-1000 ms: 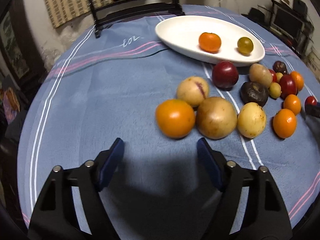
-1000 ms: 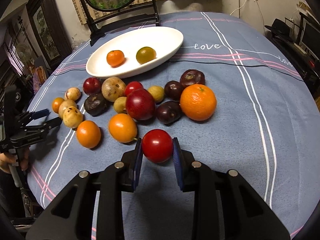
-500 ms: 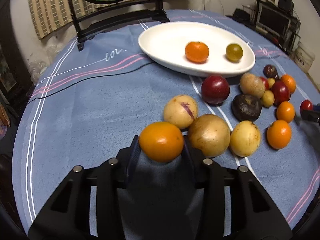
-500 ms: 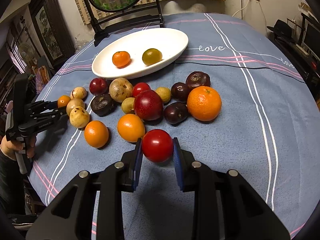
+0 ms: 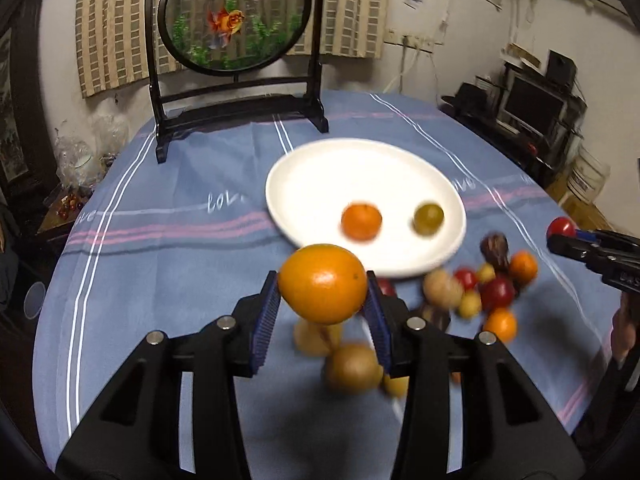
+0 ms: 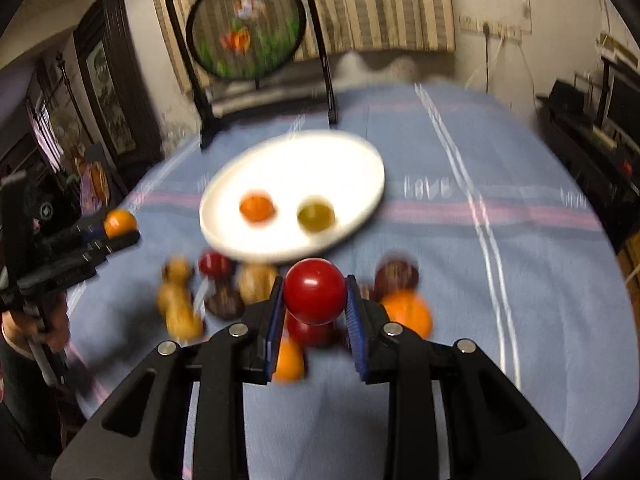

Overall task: Organize fruits
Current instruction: 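Lower both fruits onto the white plate and open both tools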

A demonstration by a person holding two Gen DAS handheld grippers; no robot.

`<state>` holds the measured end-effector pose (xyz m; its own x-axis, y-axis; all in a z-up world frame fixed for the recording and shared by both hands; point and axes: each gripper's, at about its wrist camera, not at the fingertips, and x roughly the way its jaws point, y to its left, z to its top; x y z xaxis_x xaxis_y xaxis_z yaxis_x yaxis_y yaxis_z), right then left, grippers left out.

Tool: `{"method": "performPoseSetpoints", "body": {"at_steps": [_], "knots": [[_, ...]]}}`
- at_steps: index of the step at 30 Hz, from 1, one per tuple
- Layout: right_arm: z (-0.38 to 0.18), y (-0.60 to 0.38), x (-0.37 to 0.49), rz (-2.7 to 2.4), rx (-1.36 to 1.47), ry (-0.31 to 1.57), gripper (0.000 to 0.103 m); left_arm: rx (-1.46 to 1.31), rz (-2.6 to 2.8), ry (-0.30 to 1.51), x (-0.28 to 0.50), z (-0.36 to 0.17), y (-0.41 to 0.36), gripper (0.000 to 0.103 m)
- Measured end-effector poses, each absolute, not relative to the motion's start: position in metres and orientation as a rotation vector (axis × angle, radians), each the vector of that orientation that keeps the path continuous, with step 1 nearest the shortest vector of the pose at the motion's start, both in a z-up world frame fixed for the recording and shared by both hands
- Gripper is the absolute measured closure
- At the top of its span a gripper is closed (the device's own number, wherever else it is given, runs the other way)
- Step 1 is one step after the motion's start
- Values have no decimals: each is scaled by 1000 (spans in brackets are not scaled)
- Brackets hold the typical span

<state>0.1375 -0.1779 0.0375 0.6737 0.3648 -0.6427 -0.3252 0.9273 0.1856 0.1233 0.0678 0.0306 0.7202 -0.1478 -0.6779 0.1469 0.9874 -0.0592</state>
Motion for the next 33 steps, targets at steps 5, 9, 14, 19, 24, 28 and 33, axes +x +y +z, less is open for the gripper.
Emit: {"method": "performPoseSetpoints", "body": {"at_steps": [5,9,14,19,24,28,33], "knots": [[42,-150,201,342,41,716,73,-55,-61,778,189,29,60,61],[21,-135,253,315,57,814,74,-117,-11,864,245,9,54,60],[-6,-127,297,277,63,912,74,-99,48,923,284,-11,48,60],[-26,-117,320,277,53,979,74,-96,55,960,301,-23,42,60],[-32,-111,330,265,43,998,73,-81,70,980,314,-30,40,60],[-37,-113,338,254,91,1022,73,-98,90,1004,319,-35,42,60],[-42,-119,339,257,153,1065,71,-95,89,984,315,-29,42,35]]}}
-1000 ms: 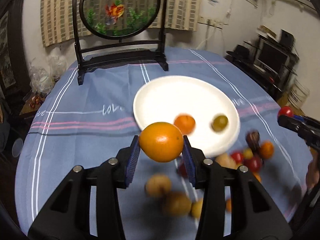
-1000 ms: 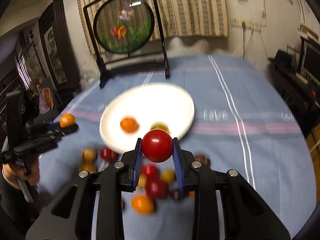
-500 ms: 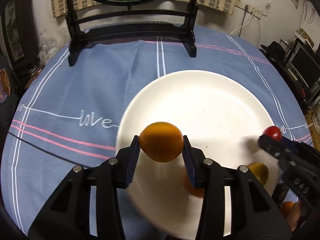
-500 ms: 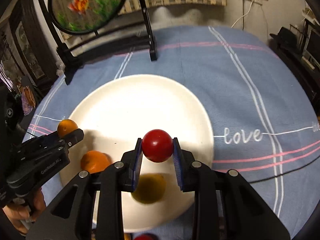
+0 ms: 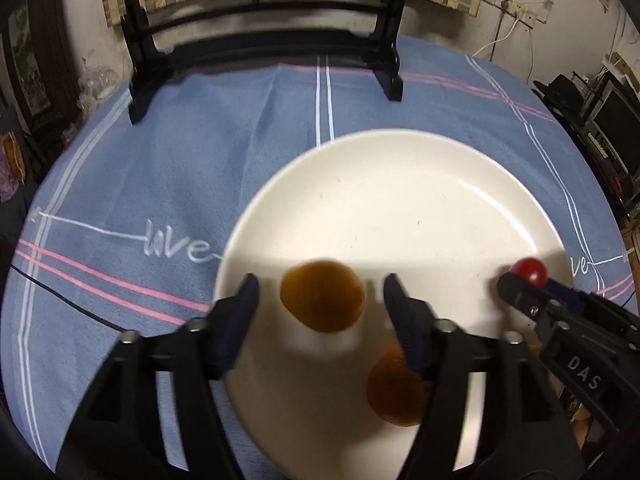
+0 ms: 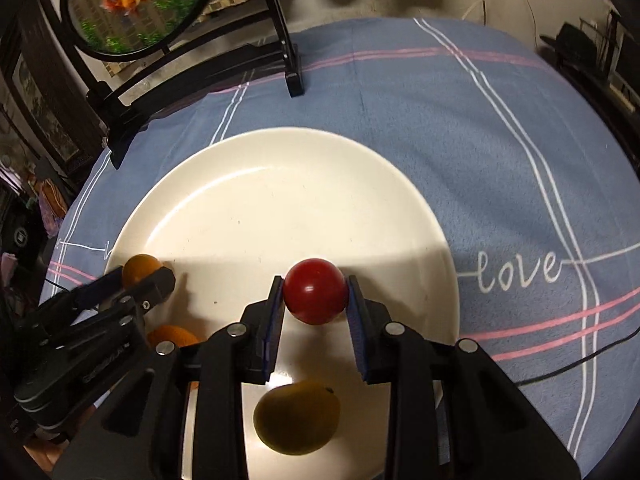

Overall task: Organize fruits
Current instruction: 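Lower both fruits onto the white plate and open both tools, then move the right tool to a large tangerine and grasp it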

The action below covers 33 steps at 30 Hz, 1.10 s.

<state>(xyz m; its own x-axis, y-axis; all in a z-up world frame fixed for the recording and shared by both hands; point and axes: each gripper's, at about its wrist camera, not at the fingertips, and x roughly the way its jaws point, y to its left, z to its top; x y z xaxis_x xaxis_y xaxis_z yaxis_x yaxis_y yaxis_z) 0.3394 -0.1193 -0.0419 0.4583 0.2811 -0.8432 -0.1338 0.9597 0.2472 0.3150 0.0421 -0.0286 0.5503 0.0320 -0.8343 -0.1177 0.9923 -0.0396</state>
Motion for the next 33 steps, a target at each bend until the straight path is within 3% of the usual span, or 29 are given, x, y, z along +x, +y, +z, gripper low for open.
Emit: {"method": "performPoseSetpoints", "body": {"at_steps": [1,3,12,25,33], "knots": [[-42,-122,339,265,177,1065,69,-94,89,972,313,-25,42,35],[-36,-128,333,263,216,1029,38,-99,85,954,307,-17,43,34],[2,-150,283,293,230,899,38,-53,42,858,242,8,42,18],[-4,-190,174,264,178,859,36,-9,1,772,149,17,29,11],[-25,-207,130,256,187,862,35,-52,26,812,114,-5,43,10]]}}
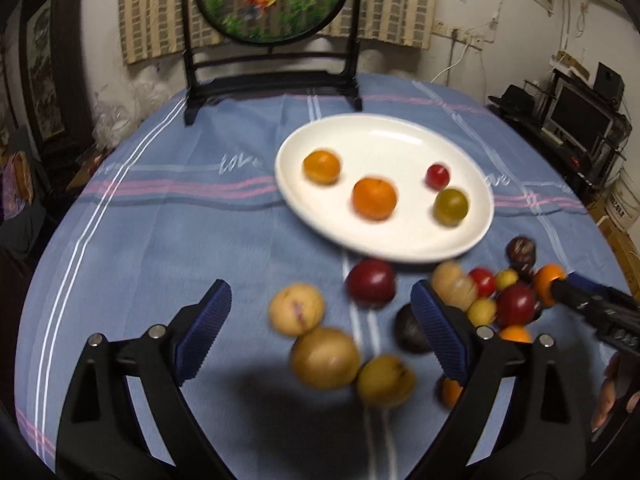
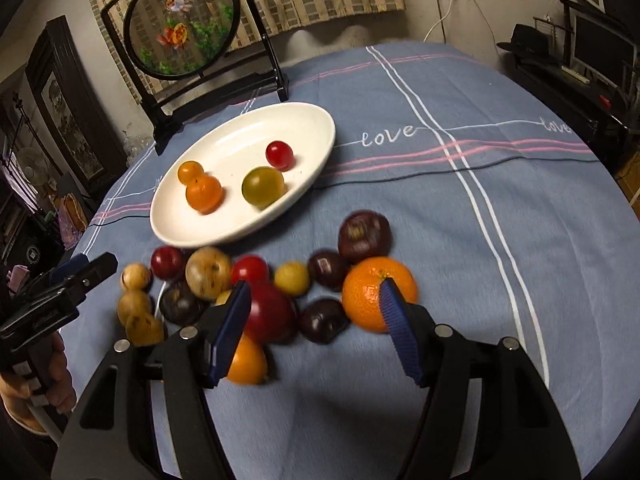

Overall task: Organize fruits
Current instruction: 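Move the right tool to a large tangerine and grasp it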

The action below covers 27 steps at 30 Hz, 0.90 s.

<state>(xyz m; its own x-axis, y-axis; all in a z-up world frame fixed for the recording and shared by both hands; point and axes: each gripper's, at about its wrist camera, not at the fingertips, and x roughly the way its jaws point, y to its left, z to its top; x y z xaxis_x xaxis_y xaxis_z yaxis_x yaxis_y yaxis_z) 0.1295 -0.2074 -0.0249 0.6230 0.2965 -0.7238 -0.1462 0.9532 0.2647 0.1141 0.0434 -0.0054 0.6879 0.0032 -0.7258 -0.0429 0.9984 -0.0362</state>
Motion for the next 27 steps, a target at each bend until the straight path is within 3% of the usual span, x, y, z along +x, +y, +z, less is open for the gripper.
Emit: {"method": "performPoseSetpoints", "body": {"at_steps": [13,27], "knots": [[-22,-220,96,267,148,810,35,-79,24,886,80,-39,67,10],[-60,-219,132,98,-98,956,35,-84,-30,831,70,-40,63,10]]}}
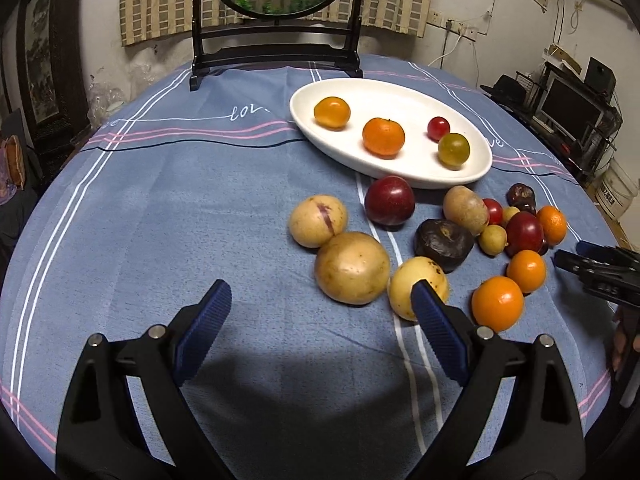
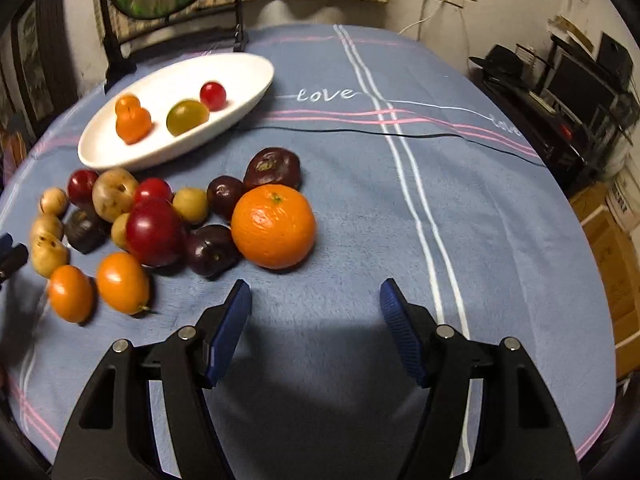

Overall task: Organize fruits
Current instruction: 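Move the right tool to a large tangerine and grasp it, then grasp an orange with the left tool while the right tool holds the tangerine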

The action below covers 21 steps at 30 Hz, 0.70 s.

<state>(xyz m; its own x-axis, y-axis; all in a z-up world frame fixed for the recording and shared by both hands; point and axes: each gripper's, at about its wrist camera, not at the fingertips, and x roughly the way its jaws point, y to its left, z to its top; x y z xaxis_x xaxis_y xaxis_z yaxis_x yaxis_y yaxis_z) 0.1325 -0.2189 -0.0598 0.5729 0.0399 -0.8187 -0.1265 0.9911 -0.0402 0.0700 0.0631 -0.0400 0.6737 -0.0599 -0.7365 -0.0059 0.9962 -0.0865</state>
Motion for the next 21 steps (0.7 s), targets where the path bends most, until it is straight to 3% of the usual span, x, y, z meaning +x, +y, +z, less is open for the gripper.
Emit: {"method": "performPoseSetpoints", "body": {"at_steps": [4,7,8,21], "knots": [[-62,-211,150,115,-125,956,41,-91,-50,845,70,-43,62,10],[-58,-204,160,147,-128,950,51,-90,-66,841,69,-43,60,10],[-58,-202,162,160,-125,947,58,-88,-68,841,69,-43,59,10],[-48,-228,137,178,43,919,59,-74,-130,868,68,-43,42,10]]}}
